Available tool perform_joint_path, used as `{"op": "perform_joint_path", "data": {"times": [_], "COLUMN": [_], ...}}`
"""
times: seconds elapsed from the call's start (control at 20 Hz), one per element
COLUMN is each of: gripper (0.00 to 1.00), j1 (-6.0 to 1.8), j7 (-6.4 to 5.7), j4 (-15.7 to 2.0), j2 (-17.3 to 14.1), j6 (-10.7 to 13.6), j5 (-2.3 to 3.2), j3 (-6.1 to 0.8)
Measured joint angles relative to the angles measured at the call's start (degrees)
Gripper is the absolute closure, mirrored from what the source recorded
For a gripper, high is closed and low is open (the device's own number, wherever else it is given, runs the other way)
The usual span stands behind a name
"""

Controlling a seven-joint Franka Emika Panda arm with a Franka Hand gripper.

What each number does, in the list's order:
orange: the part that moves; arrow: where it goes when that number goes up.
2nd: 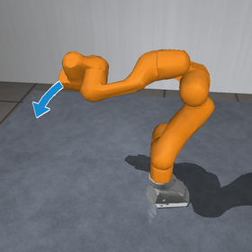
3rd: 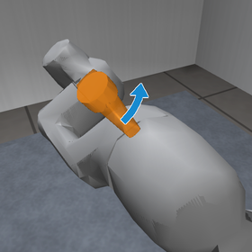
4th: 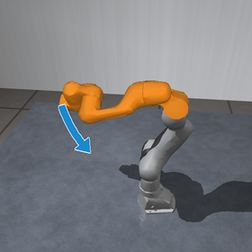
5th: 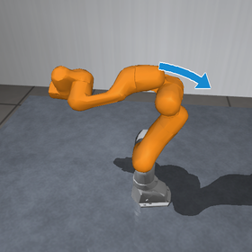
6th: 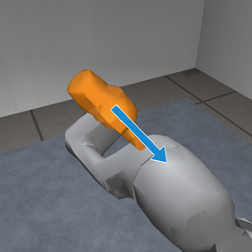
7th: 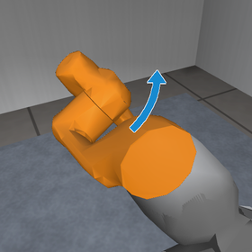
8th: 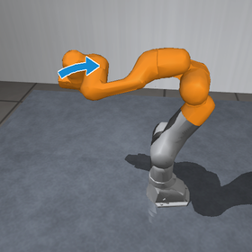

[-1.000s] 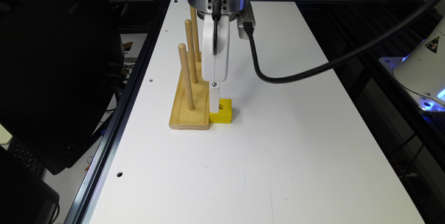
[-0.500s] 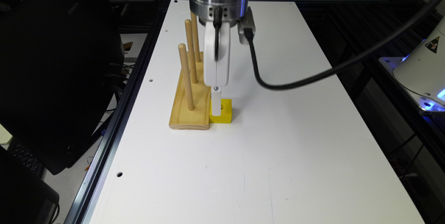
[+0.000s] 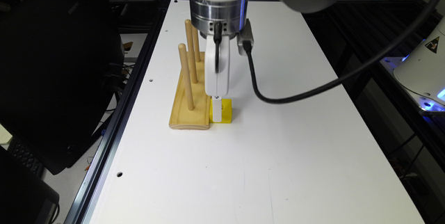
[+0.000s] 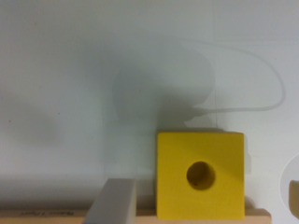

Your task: Pick up yellow block.

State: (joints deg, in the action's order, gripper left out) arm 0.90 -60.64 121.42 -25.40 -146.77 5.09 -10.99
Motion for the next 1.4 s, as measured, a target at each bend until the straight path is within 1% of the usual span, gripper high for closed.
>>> {"op": "perform_joint_path", "data": {"times": [0.15,0.8,0.85,0.9,0.95,1.0,1.4], "gripper": [0.00,0.00,0.00,0.00,0.00,0.00,0.00], "j1": [0.01,0.02,0.03,0.03,0.03,0.05,0.07], "j7": [0.00,0.00,0.00,0.00,-0.21,-0.34,-0.34], "j4": [-0.08,-0.15,-0.13,-0.14,-0.26,-0.34,-0.40], "j2": [-1.4,-1.5,-2.0,-3.0,-3.9,-3.9,-4.0], "j6": [-1.5,-1.5,-1.8,-2.7,-3.8,-3.7,-3.7], "j5": [0.19,0.20,0.27,0.45,0.89,1.06,1.12], "j3": [0.18,0.21,0.26,0.36,0.46,0.43,0.44]}}
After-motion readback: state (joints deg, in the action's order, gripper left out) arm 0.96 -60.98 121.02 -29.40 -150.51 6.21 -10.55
